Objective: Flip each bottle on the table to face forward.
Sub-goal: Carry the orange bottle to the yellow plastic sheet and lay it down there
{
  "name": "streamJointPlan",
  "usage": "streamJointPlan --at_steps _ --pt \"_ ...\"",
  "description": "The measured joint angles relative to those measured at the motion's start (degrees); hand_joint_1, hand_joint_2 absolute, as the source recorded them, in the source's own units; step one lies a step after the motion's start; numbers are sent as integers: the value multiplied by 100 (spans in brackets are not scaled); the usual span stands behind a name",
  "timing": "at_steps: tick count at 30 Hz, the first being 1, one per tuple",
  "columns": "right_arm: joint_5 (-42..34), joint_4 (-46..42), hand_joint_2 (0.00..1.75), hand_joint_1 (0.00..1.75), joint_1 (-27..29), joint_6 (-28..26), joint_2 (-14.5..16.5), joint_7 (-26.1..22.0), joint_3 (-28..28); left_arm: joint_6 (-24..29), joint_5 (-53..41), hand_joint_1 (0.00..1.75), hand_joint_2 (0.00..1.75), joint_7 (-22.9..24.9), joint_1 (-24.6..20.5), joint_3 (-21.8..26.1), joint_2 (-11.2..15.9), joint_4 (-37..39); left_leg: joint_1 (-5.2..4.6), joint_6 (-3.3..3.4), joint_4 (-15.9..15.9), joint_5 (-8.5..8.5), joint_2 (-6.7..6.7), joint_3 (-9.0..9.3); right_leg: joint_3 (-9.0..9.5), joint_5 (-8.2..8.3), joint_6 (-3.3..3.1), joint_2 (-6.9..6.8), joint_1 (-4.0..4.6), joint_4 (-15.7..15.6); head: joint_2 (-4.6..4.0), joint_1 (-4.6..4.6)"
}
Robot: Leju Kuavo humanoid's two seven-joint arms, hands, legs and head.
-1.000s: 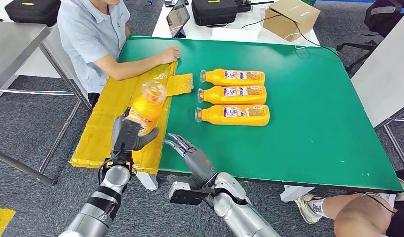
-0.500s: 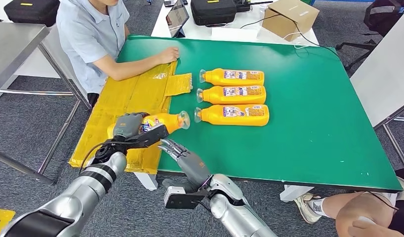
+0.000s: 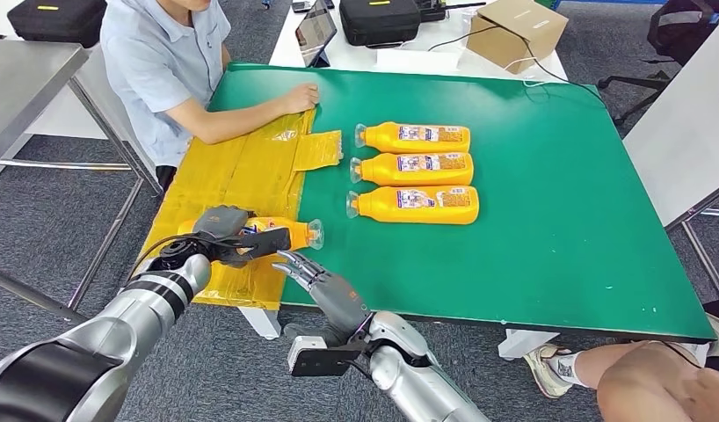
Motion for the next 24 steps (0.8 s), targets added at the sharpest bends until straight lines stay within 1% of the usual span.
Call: streamJointPlan --at_steps 2,3,4,7,9,10,11,14,16,17,18,20,22,24 --pt "-36 44 0 0 -18 6 28 -40 31 -175 -3 50 175 -1 -61 -2 13 72 0 0 0 0 0 3 1 0 0 0 0 0 0 -1" --pt "-50 65 0 0 -31 6 41 -54 44 -210 1 15 175 -1 -81 -2 15 99 0 0 0 0 0 5 2 0 0 0 0 1 0 -1" --pt "-63 88 0 0 -44 5 54 -68 58 -232 21 0 175 -3 -96 -2 15 126 0 0 0 0 0 6 2 0 0 0 0 1 0 0" --pt "-101 157 0 0 -80 1 76 -117 90 -296 229 0 175 -128 -109 38 15 184 0 -1 0 0 1 8 3 0 0 0 0 3 0 0" --pt "-137 207 0 0 -97 1 87 -159 104 -481 586 0 175 -471 -109 154 16 207 0 -2 0 2 -1 8 5 0 0 0 1 4 0 0" --pt "-158 236 0 0 -106 1 95 -190 115 -675 815 0 175 -770 -114 249 23 211 0 -3 0 2 -3 8 6 -1 0 -1 0 4 0 -1" --pt "-179 273 0 0 -118 3 106 -234 130 -949 1060 0 175 -1179 -119 359 36 210 0 -4 0 3 -5 9 8 -1 -1 -2 0 5 0 -2" --pt "-250 406 0 0 -166 12 138 -385 181 -1884 1665 0 175 -2381 -103 639 88 194 0 -4 0 3 -9 10 11 -2 -1 -4 0 6 0 -1" --pt "-304 505 0 0 -204 22 161 -479 219 -2446 2076 0 175 -2913 -45 797 127 143 0 -4 0 3 -7 9 11 -2 -1 -3 -1 6 0 0" --pt "-326 550 0 0 -223 28 170 -515 237 -2641 2282 0 175 -3077 -3 875 145 102 -1 -4 0 3 -6 9 10 -2 -1 -3 -1 6 0 0" --pt "-348 592 0 0 -242 32 178 -544 255 -2782 2496 0 175 -3185 43 953 160 53 -1 -4 0 3 -6 9 10 -2 -1 -3 -2 5 0 1" --pt "-379 663 0 0 -280 38 190 -571 289 -2881 2894 0 175 -3253 126 1113 178 -46 -1 -3 0 3 -6 9 9 -1 -1 -3 -2 5 0 1" --pt "-403 712 0 0 -306 40 201 -576 318 -2790 3254 0 175 -3250 195 1274 187 -156 -1 -3 0 3 -6 9 8 -1 -1 -3 -1 5 0 1" --pt "-435 741 0 0 -315 35 208 -564 334 -2550 3656 0 175 -3240 273 1440 180 -291 -1 -4 0 3 -6 9 6 -1 -1 -3 0 5 0 1"
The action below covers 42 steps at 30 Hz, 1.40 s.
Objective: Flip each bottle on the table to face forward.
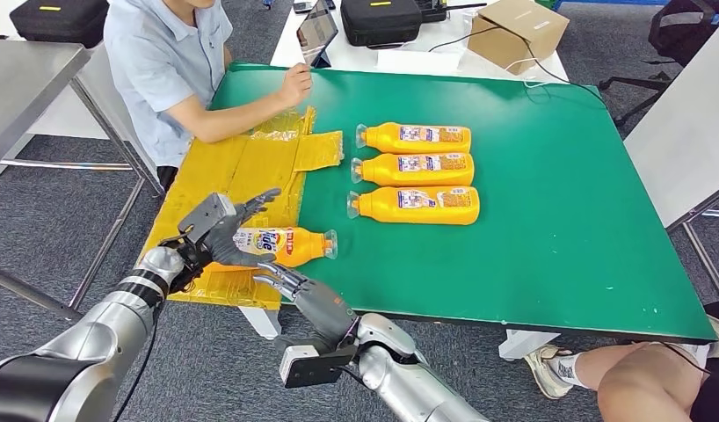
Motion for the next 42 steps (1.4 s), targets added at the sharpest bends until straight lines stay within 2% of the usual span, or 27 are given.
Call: streamJointPlan --at_steps 3,7,12,16,19,21,24,27,31,35,42 --pt "-25 17 0 0 2 -68 3 26 4 272 932 0 175 52 197 377 -81 -340 0 0 0 0 2 -1 -4 0 0 1 1 0 0 -1" --pt "-14 12 0 0 24 -207 -1 44 4 299 2175 0 175 271 636 934 -289 -1142 1 -1 0 -1 5 -6 -10 -1 0 1 0 0 0 -1" --pt "37 -101 0 0 154 -420 -44 57 -2 533 3232 0 175 485 1388 1149 -589 -2449 -1 0 0 -1 4 -13 -16 -1 0 1 -2 -4 0 0" --pt "-6 -394 175 0 355 -780 -92 -20 -83 904 3584 0 175 620 1948 1144 -817 -3428 -1 0 0 -2 4 -18 -20 -1 0 1 -2 -6 0 0" --pt "-103 -855 175 0 640 -1221 -150 36 -290 1583 3379 0 175 608 2440 1045 -942 -4223 -1 0 0 -4 4 -19 -21 -1 0 1 -1 -6 0 -1" --pt "69 -1227 175 0 848 -1563 -237 307 -489 2401 2766 0 175 543 2828 923 -988 -4744 -1 0 0 -7 4 -20 -23 -2 0 1 -1 -7 0 -2" --pt "937 -1726 175 0 1087 -1960 -466 1096 -851 3794 1453 0 175 429 3423 726 -1019 -5422 -1 -1 0 -9 4 -25 -29 -3 0 1 -2 -9 0 -2" --pt "2035 -1998 175 0 1188 -2140 -723 1960 -1218 4655 509 0 175 488 3882 577 -1045 -5866 -4 -1 0 -10 2 -28 -31 -3 0 1 -5 -11 0 -2" --pt "2724 -2180 175 0 1235 -2123 -977 2494 -1647 4769 438 0 175 662 4257 444 -1101 -6198 -5 0 0 -9 4 -27 -29 -1 0 1 -6 -11 0 -1" --pt "3495 -2208 175 0 1201 -1761 -1231 3272 -1954 4711 626 0 175 888 4428 422 -1168 -6378 -5 3 0 -5 -2 -26 -26 -1 1 -1 -5 -10 0 -3" --pt "3616 -2208 175 0 1129 -1627 -1469 3422 -2246 4672 711 0 175 960 4524 423 -1226 -6505 -5 3 0 -5 0 -26 -26 -1 1 0 -2 -9 0 -3"
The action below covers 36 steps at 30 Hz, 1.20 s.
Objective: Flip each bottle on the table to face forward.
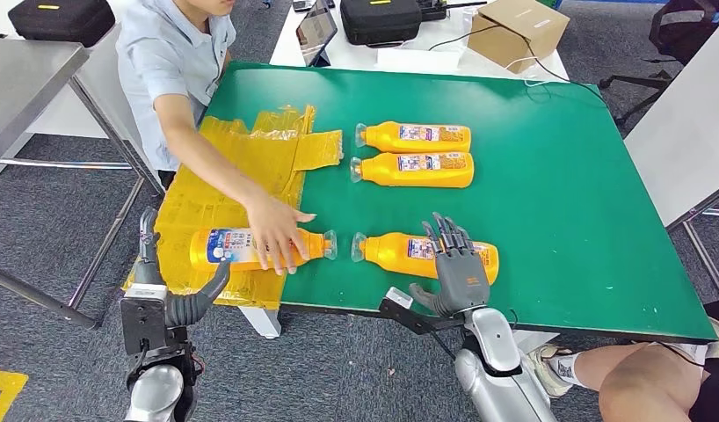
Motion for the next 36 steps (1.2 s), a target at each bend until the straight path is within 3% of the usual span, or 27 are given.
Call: streamJointPlan --at_steps 7,18,23,24,27,28,32,36 --pt "170 156 175 0 -149 380 -85 313 -100 -25 -3 0 175 26 0 -5 -10 -25 1 0 0 0 0 -1 0 0 0 0 0 0 0 1" --pt "503 1817 175 0 -1144 760 -189 976 -328 -316 23 0 175 124 -13 -187 8 -64 -1 3 2 2 3 6 5 4 5 1 -3 0 0 -1" --pt "441 2367 175 0 -1597 1370 -192 1179 -416 -480 117 0 175 149 -27 -192 26 -66 1 1 1 0 9 29 20 2 3 3 0 -3 0 -1" --pt "458 2479 175 14 -1688 1462 -190 1261 -422 -490 121 0 175 154 -34 -193 29 -66 1 1 1 0 8 39 29 1 2 3 0 -4 0 -1" --pt "459 2770 175 144 -1905 1674 -182 1391 -432 -543 145 0 175 188 -56 -190 45 -65 1 2 0 -1 4 59 49 -1 2 2 -1 -7 0 0" --pt "441 2852 175 174 -1956 1747 -180 1382 -434 -571 167 0 175 202 -68 -188 50 -64 1 3 0 0 4 62 53 0 1 2 -1 -8 0 0" --pt "288 3104 175 175 -2106 1969 -177 1198 -439 -699 270 0 175 239 -115 -186 63 -58 0 10 0 5 5 72 64 6 2 2 -2 -11 0 1" --pt "-259 3234 175 175 -2243 2269 -196 529 -523 -912 480 0 175 292 -172 -186 84 -14 0 13 1 8 6 83 74 12 1 2 -1 -14 0 2"
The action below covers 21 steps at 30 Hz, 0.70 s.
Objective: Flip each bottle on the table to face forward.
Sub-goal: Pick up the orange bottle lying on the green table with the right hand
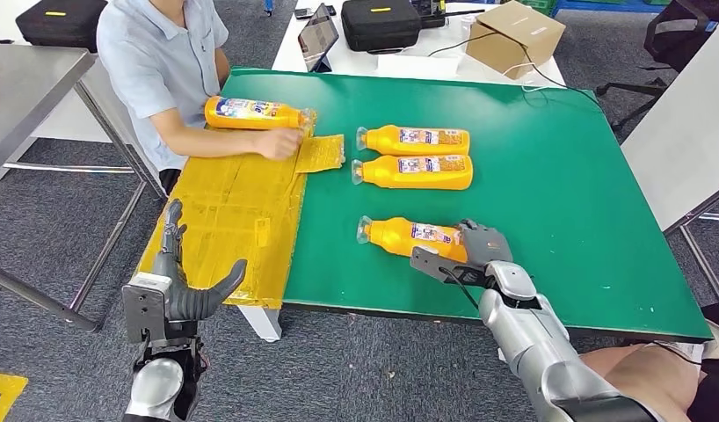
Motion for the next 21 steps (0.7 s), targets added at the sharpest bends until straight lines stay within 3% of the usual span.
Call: streamJointPlan --at_steps 5,11,15,21 --pt "-1034 29 175 175 -38 479 -83 -1180 -231 -260 415 0 175 16 -213 -20 40 219 0 -3 0 -3 15 6 2 7 -7 13 4 -1 0 -1" --pt "-2511 -495 175 175 498 439 -6 -2360 -474 -281 736 0 175 -4 -428 -156 51 439 2 -3 0 -2 8 -9 -5 7 -8 11 8 2 0 -2" --pt "-3175 -1129 175 175 916 356 148 -2519 -520 -331 941 0 175 48 -494 -246 29 549 3 -4 0 0 7 -36 -33 7 -8 11 6 5 0 -3" --pt "-3363 -1787 175 175 1263 341 238 -2421 -519 -338 988 0 175 57 -546 -330 13 679 2 -3 0 4 -3 -65 -51 7 -7 4 2 5 0 -2"
